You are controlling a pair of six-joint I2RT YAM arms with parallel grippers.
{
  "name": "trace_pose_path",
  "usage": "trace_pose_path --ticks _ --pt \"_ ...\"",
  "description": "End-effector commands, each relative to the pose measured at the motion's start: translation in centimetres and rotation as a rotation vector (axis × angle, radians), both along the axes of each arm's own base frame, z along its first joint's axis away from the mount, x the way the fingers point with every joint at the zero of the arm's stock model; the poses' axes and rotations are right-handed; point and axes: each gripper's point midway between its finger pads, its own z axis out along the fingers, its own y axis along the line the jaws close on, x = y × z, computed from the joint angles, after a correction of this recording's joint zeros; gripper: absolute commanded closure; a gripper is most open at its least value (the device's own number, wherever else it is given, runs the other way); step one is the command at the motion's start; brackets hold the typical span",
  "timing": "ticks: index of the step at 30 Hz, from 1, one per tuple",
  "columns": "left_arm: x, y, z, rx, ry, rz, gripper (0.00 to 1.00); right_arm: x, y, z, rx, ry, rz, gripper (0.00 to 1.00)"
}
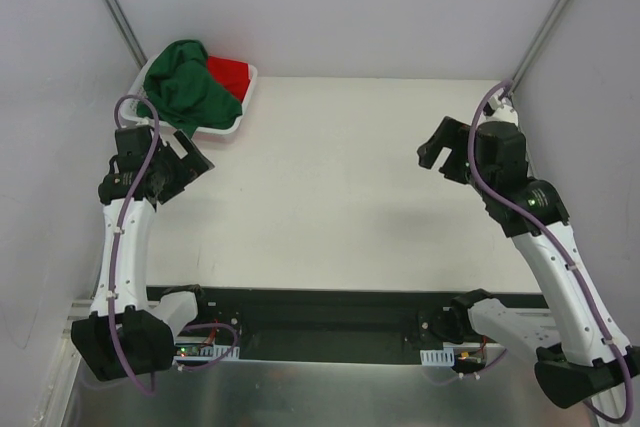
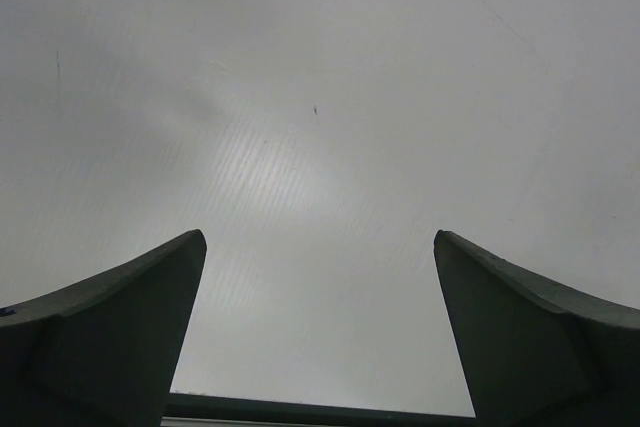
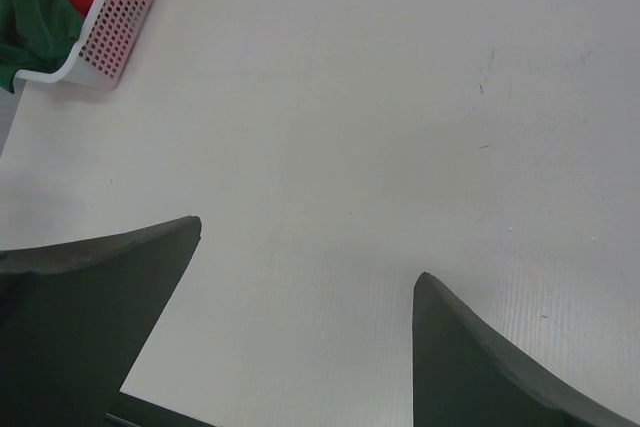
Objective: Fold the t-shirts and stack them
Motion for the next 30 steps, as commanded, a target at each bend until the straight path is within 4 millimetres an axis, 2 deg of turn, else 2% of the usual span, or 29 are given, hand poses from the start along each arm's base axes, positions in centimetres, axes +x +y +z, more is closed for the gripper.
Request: trace_pose_path --ticks 1,5,10,12,15,17,19,22,24,27,30 --pt "0.9 -0.2 0.4 -0.009 0.003 -0.019 0.01 -1.3 -0.5 0.7 0.032 -0.023 -0.013 0.04" --pt "1.0 -1.6 0.6 -0.071 -0.007 -0.019 0.01 -2.0 0.3 -0.1 0.072 0.004 0.019 0.04" --pt "1.6 -0.7 0.0 -0.043 -0.018 0.071 0.01 -2.5 -0.4 -0.6 0.041 0.020 0.003 0.04" --pt "1.8 -2.1 0.4 -0.105 -0.035 0.040 0.01 -2.6 -0.7 -0.9 0.040 0.025 -0.015 0.04" --pt "1.0 -4.9 -0.6 -0.128 -0.021 -0.026 0.01 -2.8 -0.6 -2.2 0.048 0.085 -0.031 0.04" --pt "0.4 -6.6 -1.7 -0.130 -0.003 -0.081 0.01 -2.7 0.4 -3.1 0.079 0.105 0.006 0.04" --pt "-0.2 -7.2 -3.0 -0.135 0.034 -0.090 0.01 -2.3 1.3 -4.2 0.105 0.106 0.034 0.04" --pt "-1.1 -7.8 -3.7 -0.163 0.052 -0.076 0.01 -2.3 1.7 -4.3 0.122 0.104 0.051 0.04" --pt "-1.4 -9.1 -3.4 -0.191 0.031 -0.112 0.01 -2.1 1.4 -4.5 0.097 0.106 0.039 0.04" --pt "-2.2 -11.0 -4.6 -0.187 0.061 -0.182 0.01 -1.5 0.5 -5.3 0.051 0.096 0.002 0.04" --pt "-3.0 -11.7 -5.9 -0.207 0.107 -0.181 0.01 -1.3 0.2 -5.3 0.032 0.095 -0.008 0.04"
